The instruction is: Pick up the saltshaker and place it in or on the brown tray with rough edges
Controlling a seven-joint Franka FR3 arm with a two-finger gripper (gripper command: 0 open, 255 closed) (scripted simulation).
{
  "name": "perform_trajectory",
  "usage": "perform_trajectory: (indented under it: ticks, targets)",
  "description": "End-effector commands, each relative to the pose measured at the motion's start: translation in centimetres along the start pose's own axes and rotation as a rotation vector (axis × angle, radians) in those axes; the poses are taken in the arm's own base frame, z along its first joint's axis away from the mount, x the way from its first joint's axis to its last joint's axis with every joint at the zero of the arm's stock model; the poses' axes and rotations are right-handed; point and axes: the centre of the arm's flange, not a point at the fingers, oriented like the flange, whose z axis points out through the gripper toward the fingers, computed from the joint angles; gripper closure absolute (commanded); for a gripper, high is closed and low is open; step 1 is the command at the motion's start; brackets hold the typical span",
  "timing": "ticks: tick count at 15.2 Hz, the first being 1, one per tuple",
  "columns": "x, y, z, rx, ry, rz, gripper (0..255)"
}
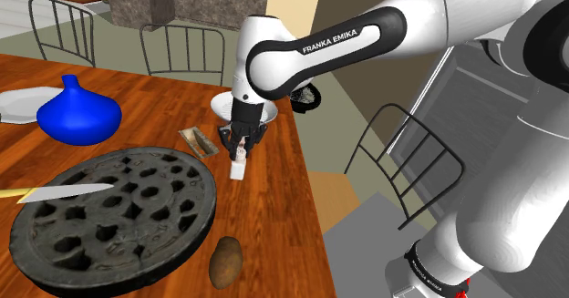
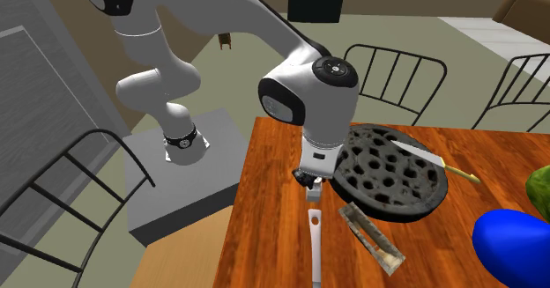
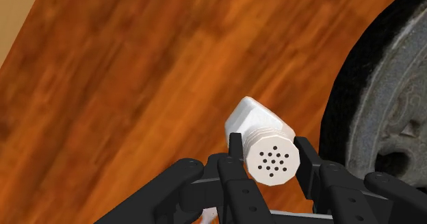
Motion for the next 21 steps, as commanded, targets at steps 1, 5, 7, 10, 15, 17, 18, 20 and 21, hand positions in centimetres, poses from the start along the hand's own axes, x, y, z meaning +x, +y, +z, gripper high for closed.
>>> perform_trajectory:
  ticks: [1,5,7,10,15,17,18,20,21]
  targets:
    - [0.0,-0.1,-1.1,0.000,0.000,0.000,255]
    - [-0.1,-0.3,-3.2,0.000,0.000,0.000,255]
    - [-0.2,-0.4,-4.2,0.000,0.000,0.000,255]
    - [-0.3,-0.6,-5.8,0.000,0.000,0.000,255]
    - [-0.5,-0.9,-8.4,0.000,0.000,0.000,255]
    - [-0.6,-1.0,-9.5,0.000,0.000,0.000,255]
    - [-0.6,-1.0,-10.0,0.000,0.000,0.000,255]
    - [-0.7,-1.1,-11.0,0.000,0.000,0.000,255]
    - [-0.7,-1.1,-11.1,0.000,0.000,0.000,255]
